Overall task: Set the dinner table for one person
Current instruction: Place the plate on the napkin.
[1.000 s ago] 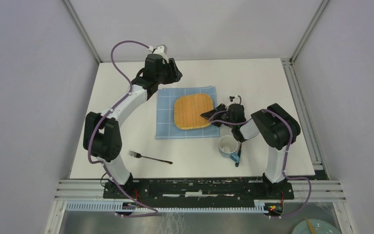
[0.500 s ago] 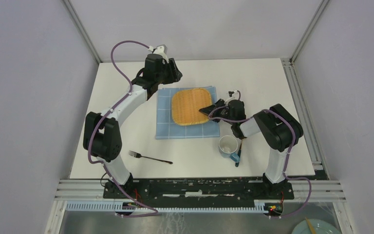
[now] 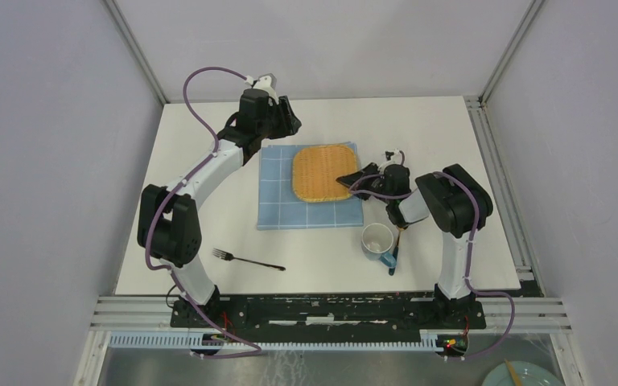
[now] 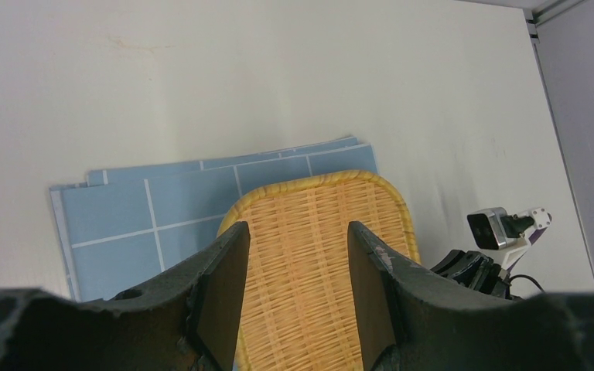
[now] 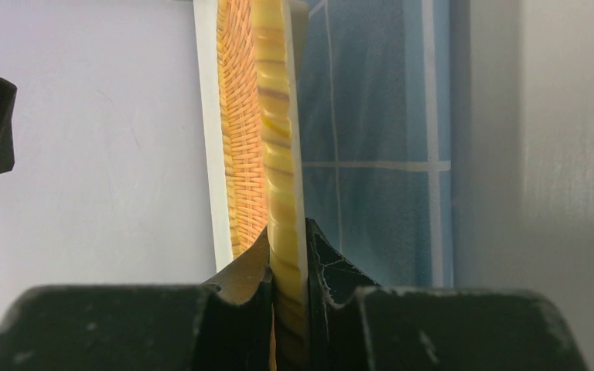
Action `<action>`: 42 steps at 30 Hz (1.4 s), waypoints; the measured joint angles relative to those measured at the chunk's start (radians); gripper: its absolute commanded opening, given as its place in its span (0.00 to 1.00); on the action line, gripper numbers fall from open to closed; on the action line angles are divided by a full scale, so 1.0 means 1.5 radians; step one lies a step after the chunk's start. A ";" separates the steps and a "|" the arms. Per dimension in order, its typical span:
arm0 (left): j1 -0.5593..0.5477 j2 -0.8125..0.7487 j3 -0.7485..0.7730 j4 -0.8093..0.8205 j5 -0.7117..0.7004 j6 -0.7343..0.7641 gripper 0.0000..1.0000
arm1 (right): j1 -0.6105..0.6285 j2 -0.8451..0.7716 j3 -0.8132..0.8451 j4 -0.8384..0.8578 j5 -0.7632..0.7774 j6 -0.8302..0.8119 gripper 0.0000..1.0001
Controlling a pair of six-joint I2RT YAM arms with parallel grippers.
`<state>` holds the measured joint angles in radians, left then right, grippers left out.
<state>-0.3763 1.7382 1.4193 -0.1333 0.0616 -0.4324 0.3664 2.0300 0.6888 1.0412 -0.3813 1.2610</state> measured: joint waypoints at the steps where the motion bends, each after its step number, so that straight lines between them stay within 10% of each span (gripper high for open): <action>1: 0.000 0.000 0.000 0.000 0.000 0.000 0.57 | -0.003 0.004 0.002 0.001 -0.004 0.000 0.00; 42: 0.000 0.002 0.000 0.000 0.001 0.000 0.57 | 0.036 0.017 -0.067 0.117 0.013 0.029 0.00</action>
<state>-0.3763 1.7416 1.4193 -0.1329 0.0631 -0.4324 0.4202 2.0556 0.5880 1.2167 -0.3618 1.3041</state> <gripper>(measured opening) 0.571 0.177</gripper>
